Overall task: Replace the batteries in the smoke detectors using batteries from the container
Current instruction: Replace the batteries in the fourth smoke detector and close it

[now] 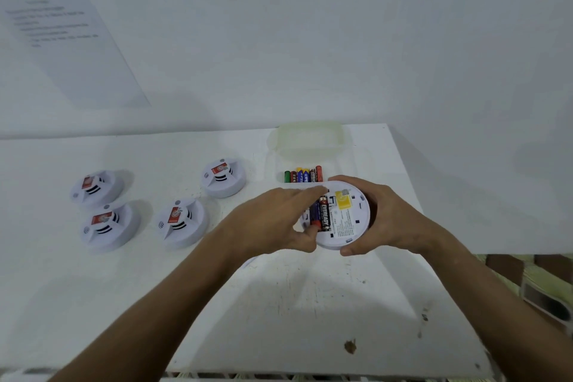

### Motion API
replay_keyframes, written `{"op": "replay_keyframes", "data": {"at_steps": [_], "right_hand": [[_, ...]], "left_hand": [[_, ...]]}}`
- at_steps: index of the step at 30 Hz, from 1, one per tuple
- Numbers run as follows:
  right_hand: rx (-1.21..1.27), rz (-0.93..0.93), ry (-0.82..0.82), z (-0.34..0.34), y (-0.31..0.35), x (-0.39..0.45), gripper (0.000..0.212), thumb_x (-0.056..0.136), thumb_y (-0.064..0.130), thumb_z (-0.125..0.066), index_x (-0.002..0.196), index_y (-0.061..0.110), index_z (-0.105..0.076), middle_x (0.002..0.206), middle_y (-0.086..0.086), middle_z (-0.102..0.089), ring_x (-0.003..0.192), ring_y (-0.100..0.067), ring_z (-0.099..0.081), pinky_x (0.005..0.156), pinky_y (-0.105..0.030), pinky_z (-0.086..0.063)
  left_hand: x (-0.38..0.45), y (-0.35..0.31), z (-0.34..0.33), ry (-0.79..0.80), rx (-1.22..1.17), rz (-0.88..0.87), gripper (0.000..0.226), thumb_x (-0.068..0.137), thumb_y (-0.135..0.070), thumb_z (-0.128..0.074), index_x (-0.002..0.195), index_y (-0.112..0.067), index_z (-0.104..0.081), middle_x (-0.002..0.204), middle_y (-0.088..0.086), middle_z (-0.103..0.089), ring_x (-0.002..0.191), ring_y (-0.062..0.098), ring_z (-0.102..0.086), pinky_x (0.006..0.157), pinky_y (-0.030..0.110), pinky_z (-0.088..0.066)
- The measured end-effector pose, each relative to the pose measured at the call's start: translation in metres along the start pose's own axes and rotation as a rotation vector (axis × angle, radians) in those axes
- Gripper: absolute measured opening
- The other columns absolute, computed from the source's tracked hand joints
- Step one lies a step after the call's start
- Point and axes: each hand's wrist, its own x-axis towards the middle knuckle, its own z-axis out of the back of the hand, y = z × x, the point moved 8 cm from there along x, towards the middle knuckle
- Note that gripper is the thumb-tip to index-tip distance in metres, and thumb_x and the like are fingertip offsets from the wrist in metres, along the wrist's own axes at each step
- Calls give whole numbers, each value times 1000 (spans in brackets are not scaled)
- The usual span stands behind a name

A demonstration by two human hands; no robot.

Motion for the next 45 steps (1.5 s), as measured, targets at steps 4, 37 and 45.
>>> {"op": "replay_keyframes", "data": {"at_steps": [4,37,45], "right_hand": [[33,8,8,14,1,-3,90,55,-11,-90,132,23,-56,117,0,-67,110,-22,-64,81,-28,-57],[-15,-53,-344,99,-43,-18,92,52,6,-91,134,21,-53,123,8,-66,116,-11,-62,84,-21,-55],[-31,-45,-295,94,-44,-8,91,54,-2,-92,131,25,-53,121,14,-66,115,-8,-61,83,-16,-53]], "left_hand": [[8,-12,4,-130,-27,-78,43,94,-32,-44,135,-23,-55,120,0,-66,81,9,-54,69,22,-46],[160,84,-35,-53,-317,306,22,91,-22,-63,107,-11,-73,109,7,-71,99,18,-66,80,21,-47],[163,86,-47,-54,-110,313,20,92,-20,-59,96,-11,-77,97,5,-74,80,16,-65,67,24,-51]]}}
